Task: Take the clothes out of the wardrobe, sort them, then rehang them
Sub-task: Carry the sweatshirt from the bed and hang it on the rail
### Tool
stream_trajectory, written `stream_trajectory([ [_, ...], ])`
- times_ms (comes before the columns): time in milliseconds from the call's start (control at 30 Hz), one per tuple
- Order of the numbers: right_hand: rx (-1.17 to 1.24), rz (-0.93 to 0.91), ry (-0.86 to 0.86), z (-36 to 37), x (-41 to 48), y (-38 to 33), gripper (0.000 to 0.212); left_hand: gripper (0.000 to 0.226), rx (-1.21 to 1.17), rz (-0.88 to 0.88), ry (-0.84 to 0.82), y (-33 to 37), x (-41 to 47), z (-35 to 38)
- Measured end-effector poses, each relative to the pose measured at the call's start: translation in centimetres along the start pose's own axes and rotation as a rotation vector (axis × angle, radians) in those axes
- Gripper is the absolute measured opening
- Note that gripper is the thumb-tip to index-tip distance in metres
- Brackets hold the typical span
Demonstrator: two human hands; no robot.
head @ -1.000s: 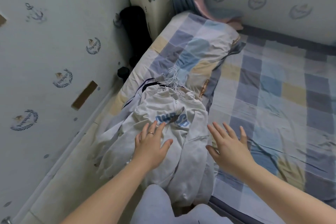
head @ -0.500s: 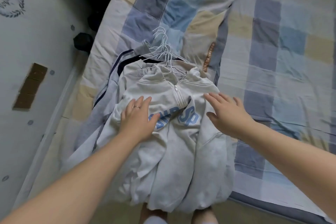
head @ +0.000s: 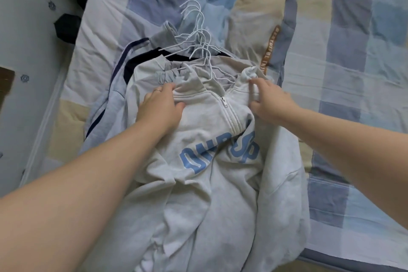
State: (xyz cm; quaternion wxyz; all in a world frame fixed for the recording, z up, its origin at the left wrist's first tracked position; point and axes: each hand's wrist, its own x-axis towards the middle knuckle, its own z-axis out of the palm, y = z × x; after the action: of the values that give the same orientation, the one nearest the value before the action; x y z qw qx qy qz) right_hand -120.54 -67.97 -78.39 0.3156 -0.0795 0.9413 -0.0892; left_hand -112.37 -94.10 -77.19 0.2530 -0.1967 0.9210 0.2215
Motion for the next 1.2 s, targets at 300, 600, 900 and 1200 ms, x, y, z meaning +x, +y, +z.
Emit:
stream_trajectory([
  [300,0.096,0.0,0.083,-2.6,-2.5,0.4,0.027,0.019,-0.274,0.129,0.135,1.1,-2.8,-3.0],
  [600,0.302,-0.131,0.189,-9.2,-14.8,1.0,0.024,0.024,-0.338,0.19,0.133,4.2,-9.9,-8.5],
  [900,0.402,0.008,0.313,-12.7,-30.3,2.0,0.034,0.024,-0.348,0.404,0.011,8.6,-18.1,-14.1],
  [1200,0.458,0.136,0.486,-14.6,-45.0,6.4,0.025,0.017,-0.263,0.712,-0.013,17.0,-26.9,-16.1],
])
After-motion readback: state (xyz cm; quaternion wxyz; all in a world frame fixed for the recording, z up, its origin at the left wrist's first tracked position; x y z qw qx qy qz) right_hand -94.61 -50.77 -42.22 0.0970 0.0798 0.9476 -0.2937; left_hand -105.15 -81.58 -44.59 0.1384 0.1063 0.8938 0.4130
